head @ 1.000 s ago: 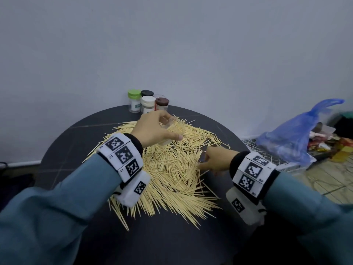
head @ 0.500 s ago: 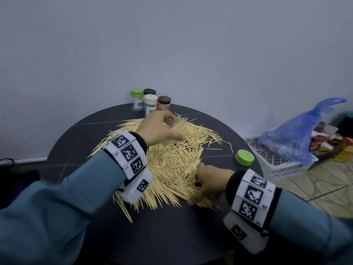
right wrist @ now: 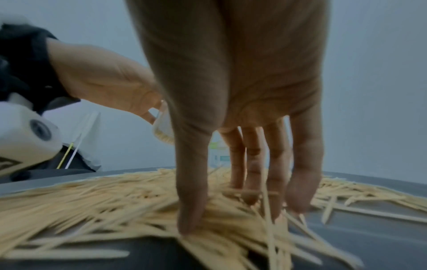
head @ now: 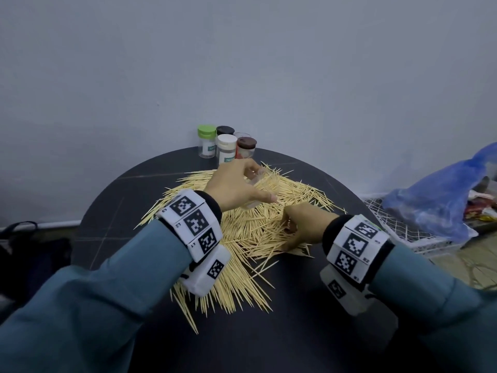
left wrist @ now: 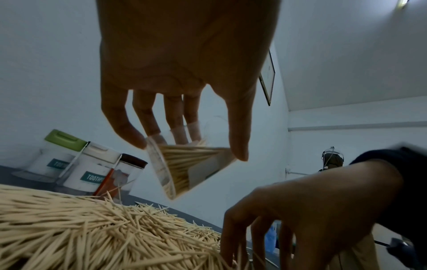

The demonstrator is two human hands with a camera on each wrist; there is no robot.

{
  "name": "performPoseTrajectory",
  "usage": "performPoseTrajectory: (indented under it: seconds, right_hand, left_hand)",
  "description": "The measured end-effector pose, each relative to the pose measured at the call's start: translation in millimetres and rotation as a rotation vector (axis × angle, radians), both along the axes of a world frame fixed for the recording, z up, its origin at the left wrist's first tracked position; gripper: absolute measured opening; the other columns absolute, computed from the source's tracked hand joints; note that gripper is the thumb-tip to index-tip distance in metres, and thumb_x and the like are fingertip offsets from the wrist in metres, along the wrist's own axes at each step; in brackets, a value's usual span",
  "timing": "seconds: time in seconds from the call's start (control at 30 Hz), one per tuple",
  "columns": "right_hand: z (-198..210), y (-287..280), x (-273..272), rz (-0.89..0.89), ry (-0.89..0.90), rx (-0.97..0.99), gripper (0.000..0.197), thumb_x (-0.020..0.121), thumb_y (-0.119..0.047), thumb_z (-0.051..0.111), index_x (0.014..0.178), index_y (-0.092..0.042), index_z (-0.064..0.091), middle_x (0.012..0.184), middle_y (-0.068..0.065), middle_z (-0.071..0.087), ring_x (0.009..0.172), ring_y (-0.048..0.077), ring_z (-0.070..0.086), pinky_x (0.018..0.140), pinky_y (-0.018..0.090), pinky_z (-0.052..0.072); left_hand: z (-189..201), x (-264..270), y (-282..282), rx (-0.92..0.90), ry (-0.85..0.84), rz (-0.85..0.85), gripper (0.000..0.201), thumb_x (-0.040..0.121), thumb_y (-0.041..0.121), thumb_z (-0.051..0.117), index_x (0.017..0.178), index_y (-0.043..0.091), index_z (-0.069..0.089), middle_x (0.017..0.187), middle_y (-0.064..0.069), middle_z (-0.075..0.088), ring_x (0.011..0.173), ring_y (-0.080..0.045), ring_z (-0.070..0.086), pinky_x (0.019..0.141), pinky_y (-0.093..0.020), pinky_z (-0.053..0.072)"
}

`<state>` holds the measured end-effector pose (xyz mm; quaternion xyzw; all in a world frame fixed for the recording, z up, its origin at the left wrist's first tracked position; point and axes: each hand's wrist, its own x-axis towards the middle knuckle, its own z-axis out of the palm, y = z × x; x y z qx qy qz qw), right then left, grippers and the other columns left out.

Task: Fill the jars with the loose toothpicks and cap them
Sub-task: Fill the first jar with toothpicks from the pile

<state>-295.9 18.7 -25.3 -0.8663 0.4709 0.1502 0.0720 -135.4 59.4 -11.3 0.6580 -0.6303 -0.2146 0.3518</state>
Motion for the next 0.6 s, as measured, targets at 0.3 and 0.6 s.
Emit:
performPoseTrajectory:
  seconds: [0.3,0.6]
  right_hand:
    - [2.9,11.4,2.7,0.190,0.092,-0.100,0.047,0.073,-0.047,0.072,0.110,-0.022,0.057,0.111,-0.005,0.057,0.107,0.015,0.050,0.094,0.036,0.035]
    - [-3.2,16.3,7.3,0.320,0.064,-0.163,0.031,0.082,-0.039,0.063,0.105,-0.019,0.060,0.103,-0.003,0.061,0.100,0.018,0.055,0.085,0.029,0.035]
  left_hand:
    - [-2.2,1.9,-6.6,0.014,-0.017,0.019,0.066,0.063,0.042,0.083,0.121,0.021,0.059,0.106,0.008,0.057,0.100,-0.011,0.054,0.086,-0.028,0.045]
    - [-6.8,4.3,-6.2,0.035,-0.033,0.037,0.066,0.061,0.045,0.082,0.119,0.022,0.060,0.106,0.008,0.058,0.100,-0.011,0.055,0.084,-0.028,0.045]
